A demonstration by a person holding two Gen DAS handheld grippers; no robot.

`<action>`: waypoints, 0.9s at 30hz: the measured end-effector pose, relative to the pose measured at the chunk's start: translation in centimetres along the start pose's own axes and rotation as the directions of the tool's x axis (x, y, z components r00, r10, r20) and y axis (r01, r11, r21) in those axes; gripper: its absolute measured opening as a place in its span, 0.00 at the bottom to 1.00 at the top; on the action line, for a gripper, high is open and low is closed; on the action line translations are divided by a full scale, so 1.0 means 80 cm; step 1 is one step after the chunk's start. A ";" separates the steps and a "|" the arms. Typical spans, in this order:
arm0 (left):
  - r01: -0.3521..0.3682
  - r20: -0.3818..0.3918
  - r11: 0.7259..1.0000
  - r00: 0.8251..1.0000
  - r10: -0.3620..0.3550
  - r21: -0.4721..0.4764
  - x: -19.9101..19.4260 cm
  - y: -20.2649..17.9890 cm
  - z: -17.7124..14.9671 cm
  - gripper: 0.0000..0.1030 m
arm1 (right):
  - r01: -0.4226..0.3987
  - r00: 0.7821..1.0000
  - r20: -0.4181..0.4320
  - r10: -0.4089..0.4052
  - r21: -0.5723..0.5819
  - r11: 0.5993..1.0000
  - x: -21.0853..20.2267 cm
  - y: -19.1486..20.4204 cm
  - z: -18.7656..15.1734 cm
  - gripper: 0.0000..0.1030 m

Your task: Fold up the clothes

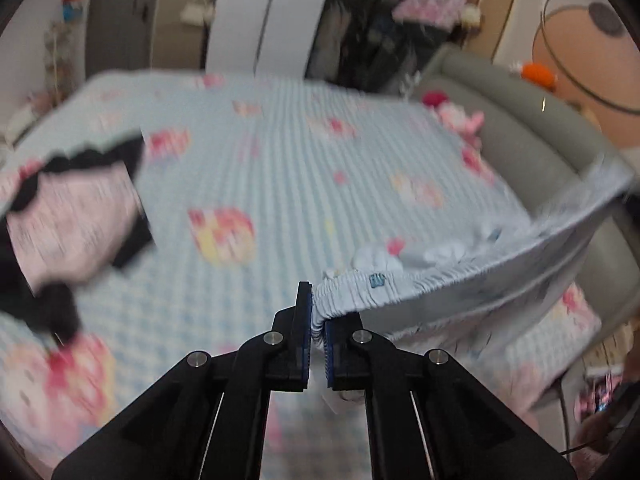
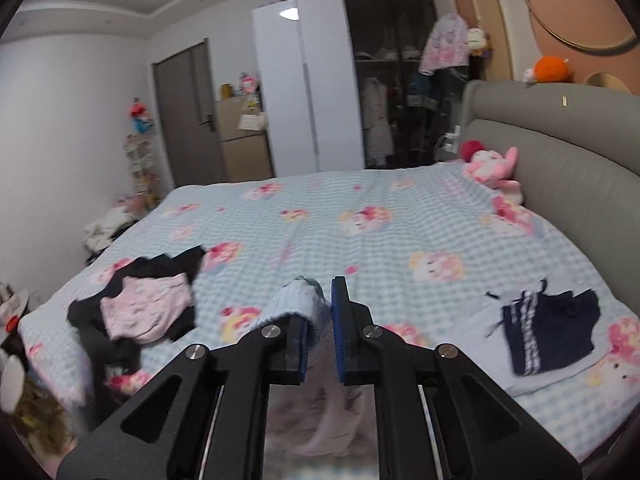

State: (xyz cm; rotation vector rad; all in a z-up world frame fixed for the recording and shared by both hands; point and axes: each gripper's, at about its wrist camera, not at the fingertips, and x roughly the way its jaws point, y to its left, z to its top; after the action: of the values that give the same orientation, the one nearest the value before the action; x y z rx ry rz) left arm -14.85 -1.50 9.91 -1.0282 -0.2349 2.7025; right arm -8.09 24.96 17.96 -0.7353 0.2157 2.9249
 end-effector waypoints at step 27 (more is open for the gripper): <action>0.005 -0.226 0.998 0.974 -0.020 -0.067 0.027 0.046 -0.154 0.05 | -0.067 0.830 -0.546 0.117 0.110 0.992 0.097 -0.007 -0.301 0.28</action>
State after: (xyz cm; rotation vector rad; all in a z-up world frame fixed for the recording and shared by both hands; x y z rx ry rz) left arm -8.73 -3.64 -1.43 -1.3368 -0.2881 2.5524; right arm -3.73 22.14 -6.80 -1.5833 0.4344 2.6789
